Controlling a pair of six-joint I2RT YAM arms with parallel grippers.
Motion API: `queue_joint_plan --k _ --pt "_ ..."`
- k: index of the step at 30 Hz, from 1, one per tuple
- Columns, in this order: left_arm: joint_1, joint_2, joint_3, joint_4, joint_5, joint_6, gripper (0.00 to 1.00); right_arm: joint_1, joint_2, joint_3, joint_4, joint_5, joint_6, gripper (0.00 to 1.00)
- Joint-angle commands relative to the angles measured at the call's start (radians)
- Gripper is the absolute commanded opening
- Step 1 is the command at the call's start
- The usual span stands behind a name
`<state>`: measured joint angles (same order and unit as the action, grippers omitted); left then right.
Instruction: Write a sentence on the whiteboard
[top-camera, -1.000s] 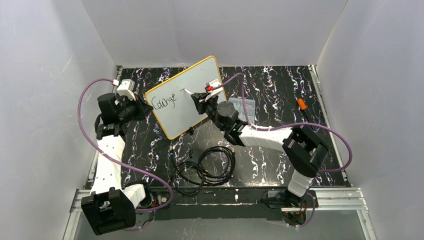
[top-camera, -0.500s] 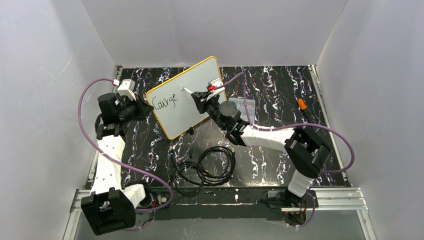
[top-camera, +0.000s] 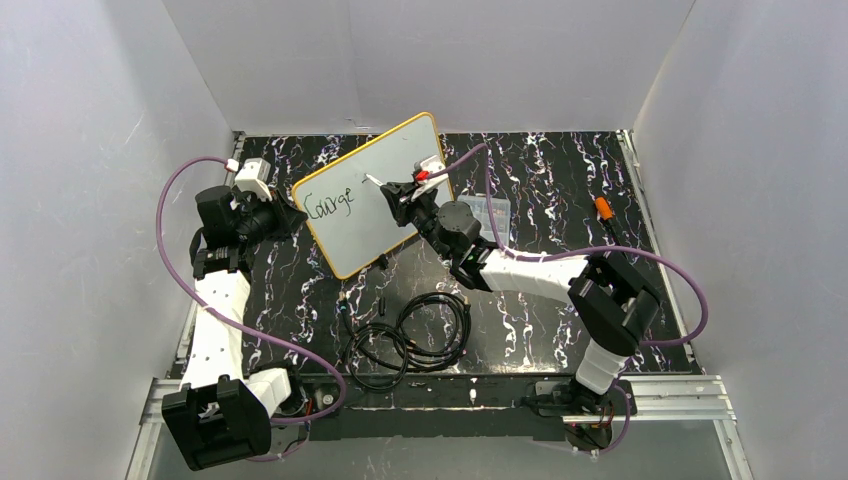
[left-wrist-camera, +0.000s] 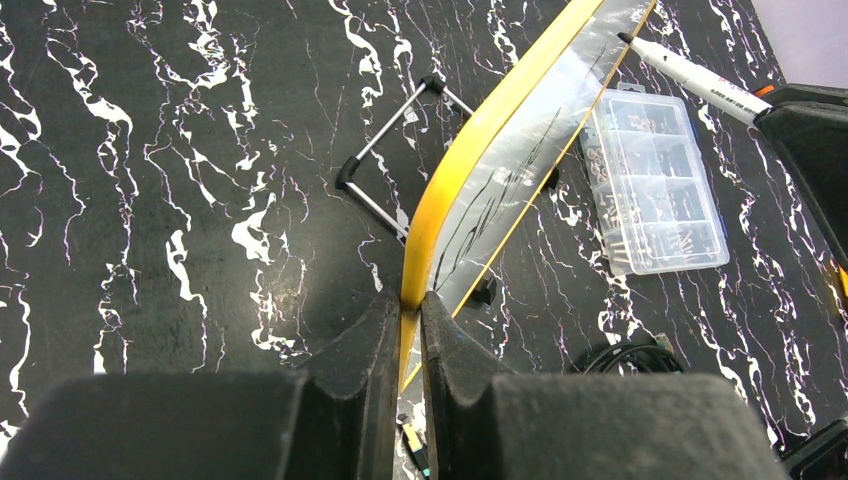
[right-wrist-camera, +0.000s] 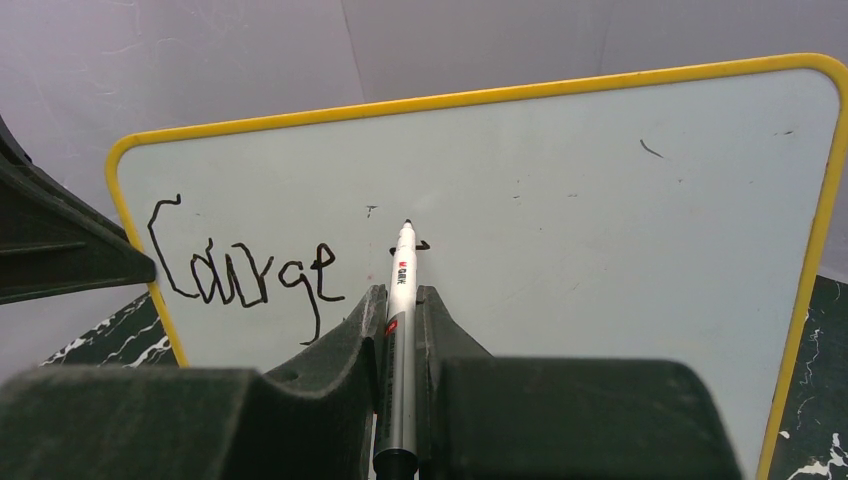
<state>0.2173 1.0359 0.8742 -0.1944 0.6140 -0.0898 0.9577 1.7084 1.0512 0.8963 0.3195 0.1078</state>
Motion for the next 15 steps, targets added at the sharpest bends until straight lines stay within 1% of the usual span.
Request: queue_joint_plan --k 1,15 --pt "-0.003 -0.016 0.0 -0.008 0.018 -0.004 0.0 -0.002 0.014 0.025 0.045 0.021 -0.016 0.01" --pt "-0.003 -0.017 0.0 -0.009 0.019 -0.004 0.0 0.0 0.017 -0.044 0.014 0.006 0.018 0.01"
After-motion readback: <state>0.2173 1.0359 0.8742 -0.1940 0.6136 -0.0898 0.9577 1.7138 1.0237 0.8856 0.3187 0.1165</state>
